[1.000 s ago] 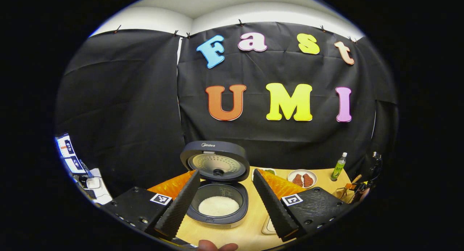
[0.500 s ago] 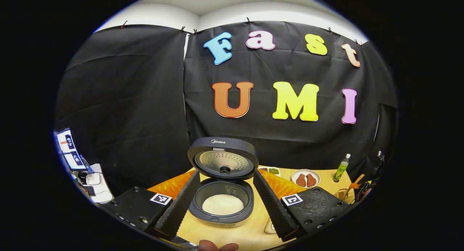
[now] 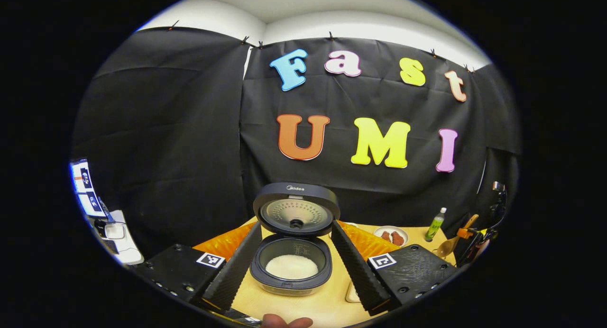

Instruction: Close the left gripper, press the button to open the rice cooker; take a wooden spoon from the chopstick holder with the right hand, scoop a spoonful of rice and pour it into the rice cooker, then put the wooden spoon back into the chopstick holder.

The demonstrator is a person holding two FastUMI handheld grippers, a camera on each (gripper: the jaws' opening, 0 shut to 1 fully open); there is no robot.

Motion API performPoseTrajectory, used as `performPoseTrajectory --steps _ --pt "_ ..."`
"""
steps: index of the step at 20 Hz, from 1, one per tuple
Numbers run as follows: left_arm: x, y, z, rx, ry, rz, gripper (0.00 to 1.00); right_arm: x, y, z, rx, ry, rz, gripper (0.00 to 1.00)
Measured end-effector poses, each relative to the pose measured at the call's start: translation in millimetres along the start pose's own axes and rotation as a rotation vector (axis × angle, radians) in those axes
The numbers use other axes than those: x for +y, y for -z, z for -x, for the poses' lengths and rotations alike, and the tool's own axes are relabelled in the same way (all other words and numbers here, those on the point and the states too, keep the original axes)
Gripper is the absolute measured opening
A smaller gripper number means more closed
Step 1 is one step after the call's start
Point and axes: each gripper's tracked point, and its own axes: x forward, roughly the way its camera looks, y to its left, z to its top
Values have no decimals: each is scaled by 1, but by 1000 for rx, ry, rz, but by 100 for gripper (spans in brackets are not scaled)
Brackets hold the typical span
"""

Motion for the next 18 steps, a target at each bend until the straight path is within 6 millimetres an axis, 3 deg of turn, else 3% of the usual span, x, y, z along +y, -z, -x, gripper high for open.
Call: performPoseTrajectory --steps 2,5,9,11,15,18 --pt "8 -1 2 -11 20 2 95 37 1 23 -3 -24 11 8" --pt "29 -6 9 -20 29 24 95 92 18 48 25 -86 32 8" --pt "66 -8 17 -28 3 46 95 140 50 58 52 -102 95 8" --pt "83 -6 24 -21 -12 42 95 155 71 54 62 -90 149 8" --pt "113 2 34 13 -41 30 95 167 123 32 103 -29 290 8" --pt "125 9 36 43 -56 18 95 173 141 17 95 11 344 8"
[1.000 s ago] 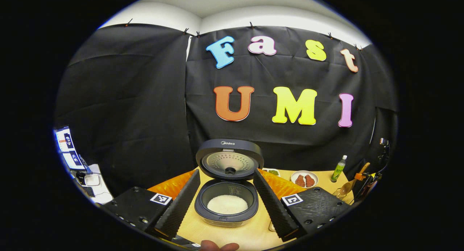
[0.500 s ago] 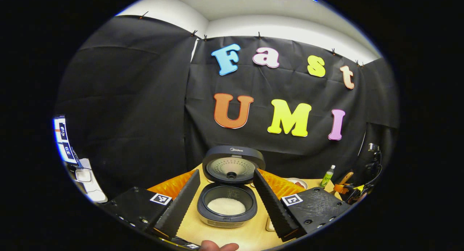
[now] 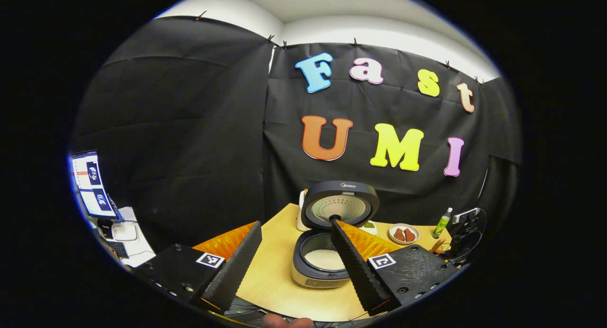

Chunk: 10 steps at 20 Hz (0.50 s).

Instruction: Close the left gripper, press the button to open the rice cooker; take a wooden spoon from the chopstick holder with the right hand, scoop a spoonful of rice and pour it into the rice cooker, then put the wooden spoon back into the chopstick holder.

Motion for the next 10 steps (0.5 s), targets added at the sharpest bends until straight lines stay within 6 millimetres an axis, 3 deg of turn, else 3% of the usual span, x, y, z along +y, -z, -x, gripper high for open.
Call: performPoseTrajectory --steps 5,10 --pt "5 9 2 40 -4 -16 95 16 30 -17 67 10 -80 7" --pt "1 12 2 51 -9 -31 95 44 25 -21 96 -68 -293 8"
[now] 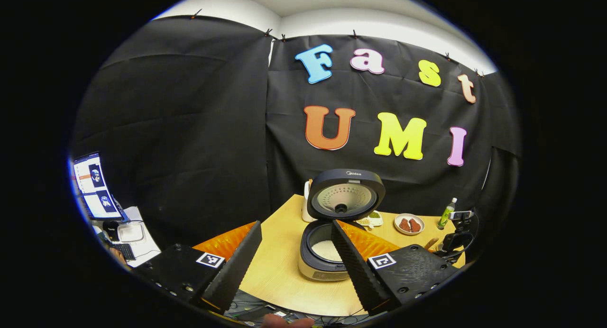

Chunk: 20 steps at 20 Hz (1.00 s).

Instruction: Close the left gripper, press the button to open the rice cooker; take a wooden spoon from the chopstick holder with the right hand, scoop a spoonful of rice and pour it into the rice cooker, then put the wooden spoon back into the chopstick holder.

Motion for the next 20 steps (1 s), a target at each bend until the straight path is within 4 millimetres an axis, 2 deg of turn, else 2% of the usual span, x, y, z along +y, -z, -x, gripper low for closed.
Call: performPoseTrajectory --steps 4,9,13,20 --pt "-1 2 1 9 -10 -1 95 15 1 -1 41 -71 -159 8" --pt "-4 3 7 12 -26 8 95 37 0 7 79 -193 -263 8" --pt "-13 4 9 16 -19 0 95 27 1 7 109 -223 -406 8" --pt "-45 7 10 26 12 -20 95 -19 0 11 142 -282 -729 8"
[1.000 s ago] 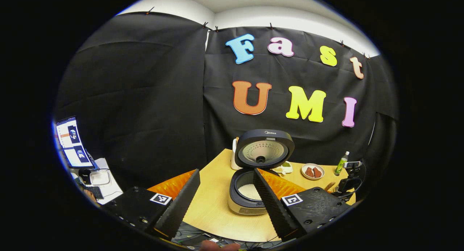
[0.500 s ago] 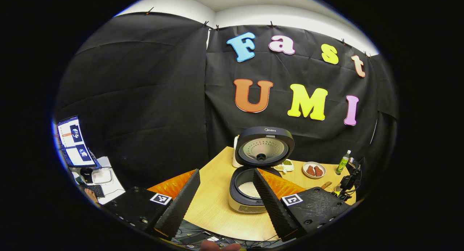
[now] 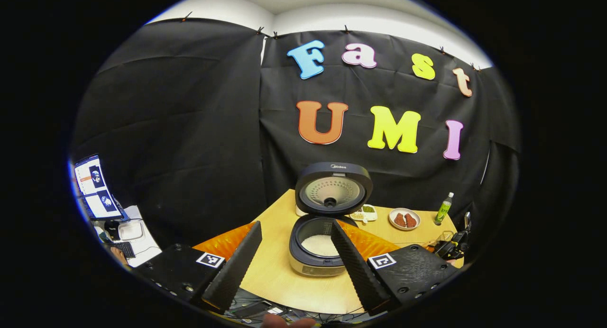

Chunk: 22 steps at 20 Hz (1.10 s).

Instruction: Close the left gripper, press the button to open the rice cooker; take a wooden spoon from the chopstick holder with the right hand, scoop a spoonful of rice and pour it into the rice cooker, then put the wooden spoon back into the chopstick holder.

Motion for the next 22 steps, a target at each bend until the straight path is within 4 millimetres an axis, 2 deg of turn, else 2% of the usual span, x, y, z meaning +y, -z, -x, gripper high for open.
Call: performPoseTrajectory --steps 4,9,12,14,20,21,22 --pt "-22 -3 -2 -8 34 -7 95 -7 -24 21 -36 -29 -51 8" --pt "-32 -10 -2 -28 55 3 95 20 -53 49 -77 -99 -82 8" --pt "-30 -11 0 -41 48 17 95 56 -60 62 -79 -151 -59 8" --pt "-25 -11 0 -52 29 30 95 87 -58 64 -66 -185 -42 8" --pt "9 -17 16 -83 -44 59 95 206 -22 57 16 -339 63 8" --pt "17 -15 20 -85 -59 61 100 223 -17 53 27 -356 84 8" --pt "25 -14 23 -86 -77 65 95 238 -11 48 36 -370 108 8"
